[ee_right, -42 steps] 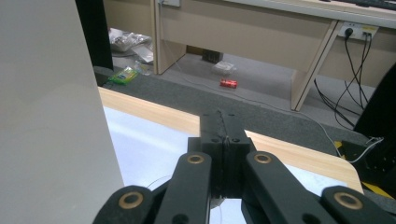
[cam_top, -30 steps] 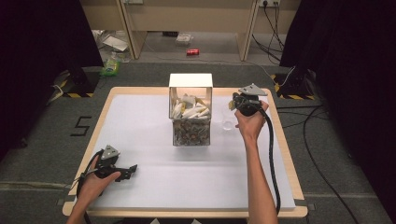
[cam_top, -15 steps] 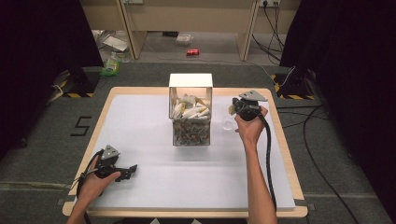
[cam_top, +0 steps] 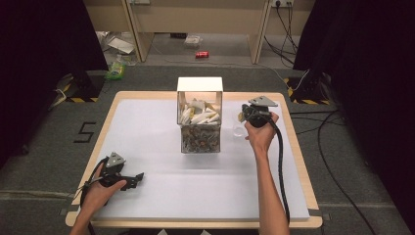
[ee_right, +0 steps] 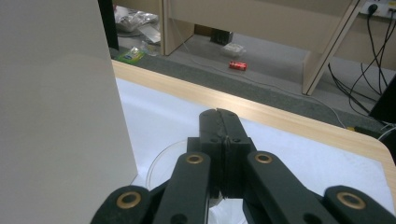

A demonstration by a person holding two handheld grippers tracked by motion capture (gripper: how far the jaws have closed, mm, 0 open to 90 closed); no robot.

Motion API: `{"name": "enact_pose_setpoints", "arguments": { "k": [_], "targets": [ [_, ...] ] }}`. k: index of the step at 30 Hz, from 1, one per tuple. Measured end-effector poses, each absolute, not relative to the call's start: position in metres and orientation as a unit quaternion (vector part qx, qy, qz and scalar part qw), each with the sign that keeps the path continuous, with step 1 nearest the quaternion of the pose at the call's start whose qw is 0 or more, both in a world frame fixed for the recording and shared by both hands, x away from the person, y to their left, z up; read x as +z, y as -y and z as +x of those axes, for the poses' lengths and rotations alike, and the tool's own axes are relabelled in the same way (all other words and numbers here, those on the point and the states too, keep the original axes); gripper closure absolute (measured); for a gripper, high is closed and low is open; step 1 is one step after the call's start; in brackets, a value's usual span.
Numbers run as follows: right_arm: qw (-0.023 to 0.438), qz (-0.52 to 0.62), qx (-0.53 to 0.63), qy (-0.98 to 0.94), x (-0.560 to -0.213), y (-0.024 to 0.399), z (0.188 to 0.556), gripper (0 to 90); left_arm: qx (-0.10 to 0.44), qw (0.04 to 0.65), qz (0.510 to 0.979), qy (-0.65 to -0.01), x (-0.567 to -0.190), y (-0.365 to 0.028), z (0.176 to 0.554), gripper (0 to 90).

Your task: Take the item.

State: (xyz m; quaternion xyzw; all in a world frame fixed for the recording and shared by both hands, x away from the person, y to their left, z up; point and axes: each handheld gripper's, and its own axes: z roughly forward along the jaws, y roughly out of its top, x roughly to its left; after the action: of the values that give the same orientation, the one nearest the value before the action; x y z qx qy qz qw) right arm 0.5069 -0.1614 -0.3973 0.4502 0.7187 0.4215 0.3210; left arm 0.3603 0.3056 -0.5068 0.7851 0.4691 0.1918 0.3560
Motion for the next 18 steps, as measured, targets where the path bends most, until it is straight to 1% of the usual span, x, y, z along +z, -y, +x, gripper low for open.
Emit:
{"name": "enact_pose_setpoints", "arguments": {
  "k": [18],
  "targets": [
    [0.317,0.451,0.416,-0.723,-0.3964,0.1622,0.5057,85.3,0.192,0.356,0.785,-0.469,-0.5068,-0.3056,0.3603,3.4]
  ]
}}
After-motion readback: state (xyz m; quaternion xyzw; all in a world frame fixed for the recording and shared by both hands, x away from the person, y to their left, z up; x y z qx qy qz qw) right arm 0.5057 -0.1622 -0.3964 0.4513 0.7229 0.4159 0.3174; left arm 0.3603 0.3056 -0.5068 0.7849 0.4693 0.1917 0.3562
